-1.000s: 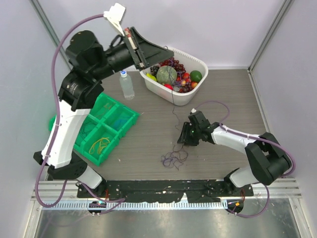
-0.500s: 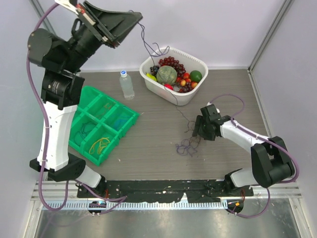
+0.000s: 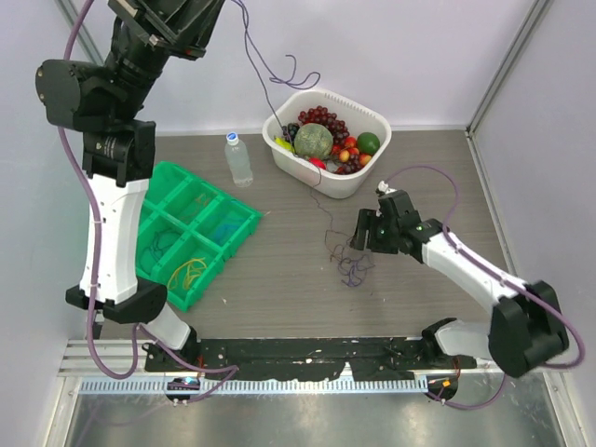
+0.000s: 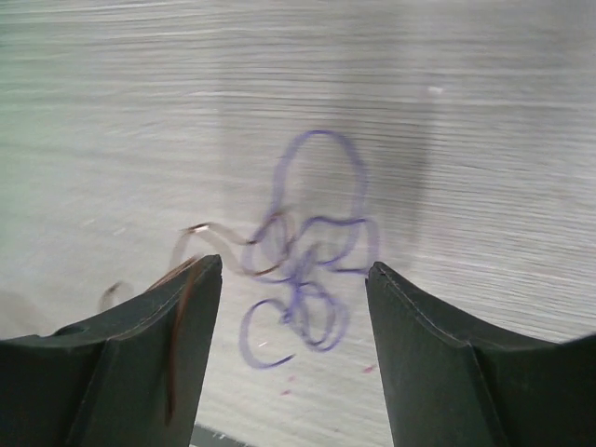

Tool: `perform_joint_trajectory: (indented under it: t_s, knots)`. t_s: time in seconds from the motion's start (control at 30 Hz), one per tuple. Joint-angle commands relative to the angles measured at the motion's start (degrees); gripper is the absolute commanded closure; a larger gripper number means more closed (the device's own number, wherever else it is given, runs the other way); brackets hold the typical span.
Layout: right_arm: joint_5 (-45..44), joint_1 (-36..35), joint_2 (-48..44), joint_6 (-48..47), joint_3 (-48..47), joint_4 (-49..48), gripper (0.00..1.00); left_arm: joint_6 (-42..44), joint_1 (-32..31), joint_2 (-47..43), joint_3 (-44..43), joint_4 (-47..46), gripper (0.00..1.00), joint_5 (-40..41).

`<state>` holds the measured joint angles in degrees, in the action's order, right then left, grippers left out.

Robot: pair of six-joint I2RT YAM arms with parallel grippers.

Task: Untangle the cables

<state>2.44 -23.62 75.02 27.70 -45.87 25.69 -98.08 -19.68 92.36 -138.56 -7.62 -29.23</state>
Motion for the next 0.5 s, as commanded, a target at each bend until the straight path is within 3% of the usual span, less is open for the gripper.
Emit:
perform_joint_trajectory:
  t_s: [0.0, 0.23, 0.47]
  knots:
    - [8.72, -3.27, -11.55, -2.65, 0.69, -5.91, 0.31, -1.67, 1.14, -1.56, 1.54, -2.5, 1.0, -2.05]
    - [12.24, -11.89, -21.4, -3.36, -1.94, -6.53, 0.31, -1.15, 1.49, -3.23, 5.75, -2.75, 1.0, -3.46]
    - [13.65, -16.9, -17.11, -7.14, -7.74, -12.06, 0.31, -2.2, 1.49, -3.67, 5.85, -3.28, 1.0, -3.9]
